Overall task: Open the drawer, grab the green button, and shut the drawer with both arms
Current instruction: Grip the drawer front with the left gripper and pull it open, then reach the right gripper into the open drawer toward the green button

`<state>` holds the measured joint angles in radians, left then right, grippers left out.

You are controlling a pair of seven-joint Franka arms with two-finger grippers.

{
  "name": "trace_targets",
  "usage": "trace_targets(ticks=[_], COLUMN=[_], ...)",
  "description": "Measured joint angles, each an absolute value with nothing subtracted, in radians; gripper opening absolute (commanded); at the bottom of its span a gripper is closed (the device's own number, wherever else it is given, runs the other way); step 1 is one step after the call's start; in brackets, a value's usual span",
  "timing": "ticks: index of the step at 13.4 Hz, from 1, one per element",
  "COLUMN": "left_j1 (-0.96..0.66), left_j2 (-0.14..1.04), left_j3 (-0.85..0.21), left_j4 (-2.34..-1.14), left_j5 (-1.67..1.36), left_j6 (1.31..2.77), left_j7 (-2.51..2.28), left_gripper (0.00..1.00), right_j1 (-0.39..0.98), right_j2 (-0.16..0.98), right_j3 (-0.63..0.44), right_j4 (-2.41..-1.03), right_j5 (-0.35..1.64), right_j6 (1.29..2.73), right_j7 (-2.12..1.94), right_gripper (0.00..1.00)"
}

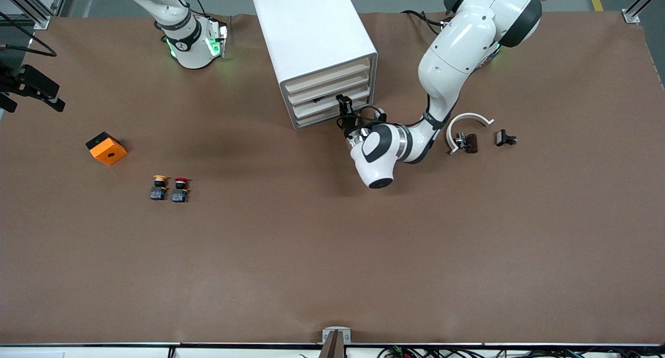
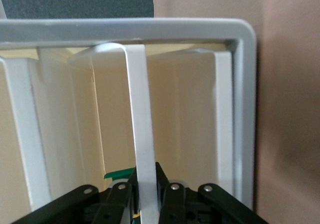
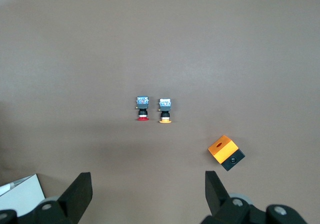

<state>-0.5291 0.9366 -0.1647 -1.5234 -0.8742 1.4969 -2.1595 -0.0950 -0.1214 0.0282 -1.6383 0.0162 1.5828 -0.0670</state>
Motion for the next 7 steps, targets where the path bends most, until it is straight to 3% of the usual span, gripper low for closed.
trace_targets(ticks=[7], left_j1=[-0.484], left_j2=[0.936], left_j3=[-0.099], left_j4=[-1.466], left_j5=[-0.879], left_j6=[1.485], left_j7=[-2.157], left_gripper=[0.00], right_j1=[0.023], right_j2=[-0.052], right_j3=[0.031], right_j4=[-1.606], right_j5=[0.015], right_j6=[1.598], right_j7=[0.020], right_gripper=[1.00])
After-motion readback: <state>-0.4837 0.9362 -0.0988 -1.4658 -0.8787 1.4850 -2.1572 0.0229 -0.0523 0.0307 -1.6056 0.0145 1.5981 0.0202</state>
